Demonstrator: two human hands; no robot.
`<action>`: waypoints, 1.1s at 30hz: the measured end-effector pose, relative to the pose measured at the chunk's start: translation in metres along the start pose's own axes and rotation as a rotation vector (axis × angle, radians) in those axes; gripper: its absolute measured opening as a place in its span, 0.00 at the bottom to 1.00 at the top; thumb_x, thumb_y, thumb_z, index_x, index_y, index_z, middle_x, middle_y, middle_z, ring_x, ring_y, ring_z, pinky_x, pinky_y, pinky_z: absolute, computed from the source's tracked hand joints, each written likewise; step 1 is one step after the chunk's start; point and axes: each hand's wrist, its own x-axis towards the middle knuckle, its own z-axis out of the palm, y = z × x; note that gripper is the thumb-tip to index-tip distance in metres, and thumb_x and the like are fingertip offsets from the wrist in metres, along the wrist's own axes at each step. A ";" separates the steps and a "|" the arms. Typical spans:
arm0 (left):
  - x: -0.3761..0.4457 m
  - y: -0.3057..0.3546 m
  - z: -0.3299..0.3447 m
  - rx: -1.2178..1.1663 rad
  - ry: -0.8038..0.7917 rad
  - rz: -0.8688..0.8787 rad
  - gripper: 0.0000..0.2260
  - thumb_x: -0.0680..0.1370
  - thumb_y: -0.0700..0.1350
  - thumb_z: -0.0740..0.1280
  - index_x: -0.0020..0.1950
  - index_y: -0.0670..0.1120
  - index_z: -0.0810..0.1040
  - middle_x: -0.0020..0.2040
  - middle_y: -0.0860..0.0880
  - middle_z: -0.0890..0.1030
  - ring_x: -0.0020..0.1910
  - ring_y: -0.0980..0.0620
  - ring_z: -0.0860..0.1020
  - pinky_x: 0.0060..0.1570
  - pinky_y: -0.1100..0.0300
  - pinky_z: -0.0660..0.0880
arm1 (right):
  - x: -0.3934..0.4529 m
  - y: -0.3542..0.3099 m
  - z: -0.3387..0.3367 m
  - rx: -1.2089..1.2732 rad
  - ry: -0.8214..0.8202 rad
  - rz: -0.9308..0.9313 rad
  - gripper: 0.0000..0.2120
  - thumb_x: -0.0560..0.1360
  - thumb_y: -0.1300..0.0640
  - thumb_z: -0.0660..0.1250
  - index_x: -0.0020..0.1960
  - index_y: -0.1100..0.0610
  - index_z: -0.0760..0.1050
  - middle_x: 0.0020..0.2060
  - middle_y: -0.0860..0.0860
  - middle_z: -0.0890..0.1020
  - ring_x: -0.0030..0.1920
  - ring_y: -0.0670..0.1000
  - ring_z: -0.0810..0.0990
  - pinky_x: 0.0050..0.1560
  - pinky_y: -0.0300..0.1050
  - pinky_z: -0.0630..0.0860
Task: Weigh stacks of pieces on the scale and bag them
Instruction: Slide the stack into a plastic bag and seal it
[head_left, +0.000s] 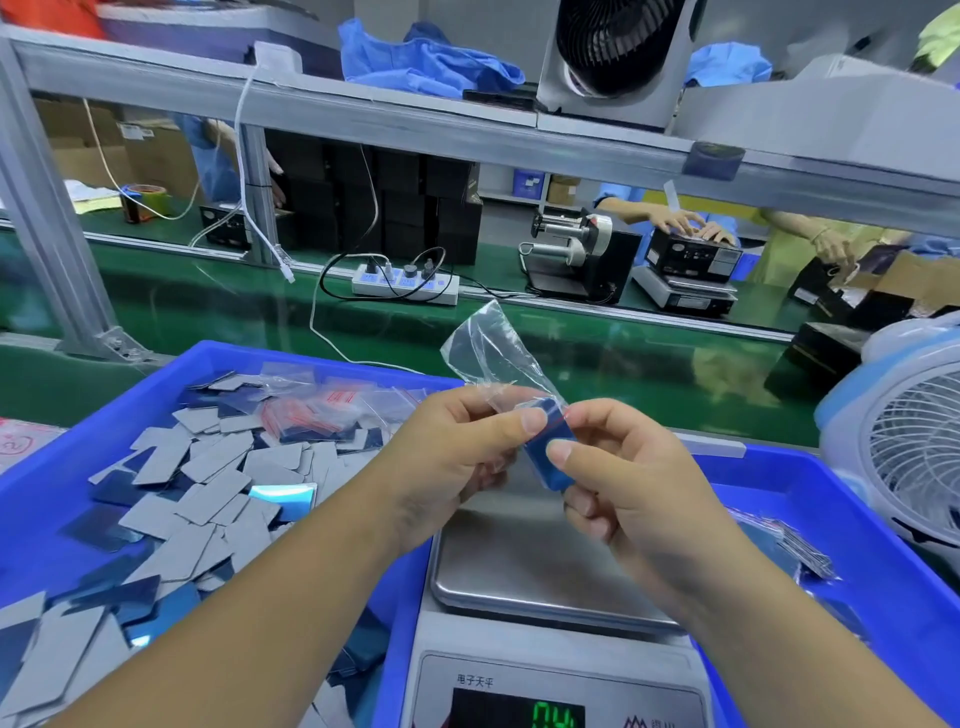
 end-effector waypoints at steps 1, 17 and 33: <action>0.000 0.001 0.000 -0.003 -0.008 -0.001 0.08 0.71 0.47 0.74 0.48 0.48 0.86 0.37 0.49 0.77 0.30 0.55 0.66 0.35 0.58 0.61 | 0.000 -0.001 0.000 0.004 -0.016 0.010 0.09 0.67 0.64 0.72 0.45 0.57 0.76 0.35 0.54 0.77 0.24 0.49 0.66 0.23 0.37 0.61; 0.003 -0.001 0.000 -0.202 0.104 0.006 0.02 0.71 0.45 0.72 0.41 0.50 0.85 0.36 0.51 0.75 0.31 0.57 0.66 0.32 0.62 0.58 | 0.001 -0.004 0.001 0.067 0.056 0.004 0.05 0.68 0.65 0.73 0.40 0.59 0.77 0.33 0.56 0.78 0.26 0.49 0.73 0.24 0.39 0.70; -0.004 -0.005 0.007 0.063 -0.068 0.035 0.16 0.68 0.44 0.77 0.55 0.53 0.85 0.49 0.53 0.86 0.46 0.60 0.82 0.43 0.70 0.75 | 0.001 0.003 0.001 -0.127 0.195 -0.140 0.12 0.76 0.60 0.70 0.34 0.52 0.80 0.27 0.49 0.74 0.28 0.47 0.67 0.30 0.40 0.67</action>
